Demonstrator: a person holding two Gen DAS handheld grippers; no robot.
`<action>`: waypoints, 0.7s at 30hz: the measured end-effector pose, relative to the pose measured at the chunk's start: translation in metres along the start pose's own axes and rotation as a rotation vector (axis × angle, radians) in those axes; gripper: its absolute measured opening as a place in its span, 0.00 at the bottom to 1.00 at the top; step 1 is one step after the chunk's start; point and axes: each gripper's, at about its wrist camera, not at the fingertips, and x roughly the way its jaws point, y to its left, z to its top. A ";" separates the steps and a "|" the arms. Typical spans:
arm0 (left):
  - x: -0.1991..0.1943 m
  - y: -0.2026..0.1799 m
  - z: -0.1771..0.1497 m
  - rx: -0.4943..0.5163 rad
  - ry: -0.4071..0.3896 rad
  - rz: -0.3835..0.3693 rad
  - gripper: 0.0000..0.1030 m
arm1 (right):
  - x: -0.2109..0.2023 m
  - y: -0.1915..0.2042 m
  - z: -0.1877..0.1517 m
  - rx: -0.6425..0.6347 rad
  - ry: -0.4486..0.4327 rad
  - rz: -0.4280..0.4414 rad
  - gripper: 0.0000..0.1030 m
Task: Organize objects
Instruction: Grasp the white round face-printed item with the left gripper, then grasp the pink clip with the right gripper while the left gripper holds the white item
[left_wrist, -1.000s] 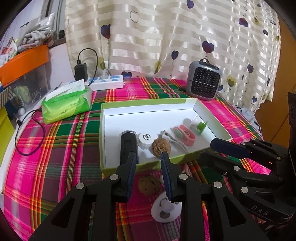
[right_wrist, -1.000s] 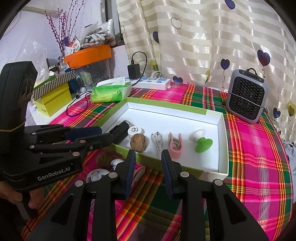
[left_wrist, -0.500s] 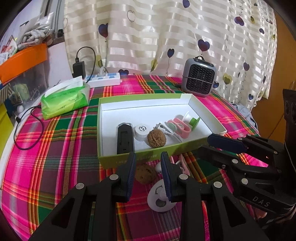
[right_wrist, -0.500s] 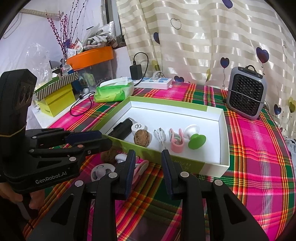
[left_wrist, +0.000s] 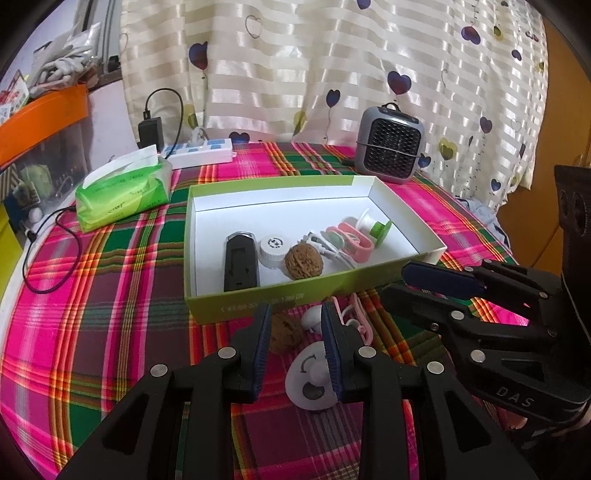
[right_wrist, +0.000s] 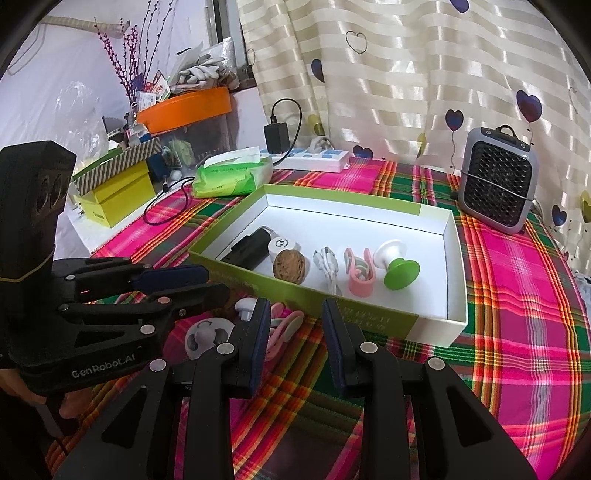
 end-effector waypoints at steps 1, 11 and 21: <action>-0.001 -0.001 -0.001 0.003 0.000 -0.005 0.27 | 0.000 0.000 0.000 -0.001 0.001 0.001 0.29; -0.003 -0.009 -0.010 0.040 0.017 -0.037 0.32 | 0.001 0.000 -0.002 0.004 0.008 0.007 0.34; 0.001 -0.014 -0.019 0.068 0.052 -0.040 0.35 | 0.001 -0.001 -0.003 0.006 0.022 0.012 0.41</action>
